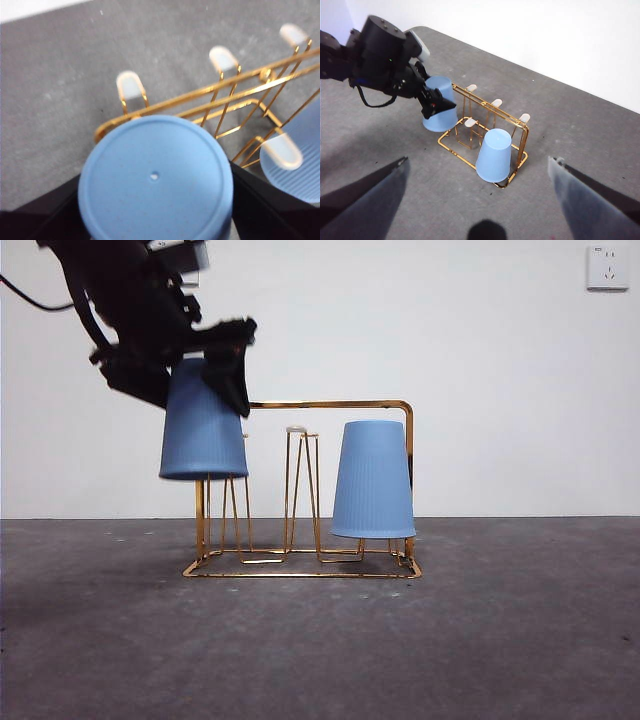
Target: Pick up cup 1,put cup 1 in the cup rack,pick up cup 2,put cup 2 in the cup rack
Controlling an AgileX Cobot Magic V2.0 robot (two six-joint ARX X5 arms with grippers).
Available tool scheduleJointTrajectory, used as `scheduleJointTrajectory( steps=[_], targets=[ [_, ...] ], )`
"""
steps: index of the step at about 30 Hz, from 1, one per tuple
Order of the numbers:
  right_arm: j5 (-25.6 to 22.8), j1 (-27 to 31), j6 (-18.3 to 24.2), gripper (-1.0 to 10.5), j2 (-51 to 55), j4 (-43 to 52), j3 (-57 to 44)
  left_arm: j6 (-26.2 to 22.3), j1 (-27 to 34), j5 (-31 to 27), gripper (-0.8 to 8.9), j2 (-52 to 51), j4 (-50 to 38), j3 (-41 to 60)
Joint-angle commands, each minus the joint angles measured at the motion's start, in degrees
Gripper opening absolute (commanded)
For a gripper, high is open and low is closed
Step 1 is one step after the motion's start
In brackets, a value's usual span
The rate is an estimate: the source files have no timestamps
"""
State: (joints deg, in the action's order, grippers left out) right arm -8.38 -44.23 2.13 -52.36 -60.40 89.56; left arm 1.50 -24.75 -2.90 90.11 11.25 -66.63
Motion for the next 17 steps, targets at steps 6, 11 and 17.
scheduleJointTrajectory(
  steps=[6,11,17],
  targets=[
    [-0.2,0.0,-0.59,4.7,0.07,0.42,-0.15,-0.28,0.2,-0.07,-0.08,4.59,-2.16,0.15],
    [-0.22,0.0,-0.61,4.7,0.02,0.37,-0.15,0.24,0.17,0.04,-0.08,6.45,-3.45,0.15],
    [-0.46,0.0,-0.59,4.7,-0.28,0.39,-0.15,0.22,0.2,0.11,-0.08,8.35,-3.13,0.17]
  ],
)
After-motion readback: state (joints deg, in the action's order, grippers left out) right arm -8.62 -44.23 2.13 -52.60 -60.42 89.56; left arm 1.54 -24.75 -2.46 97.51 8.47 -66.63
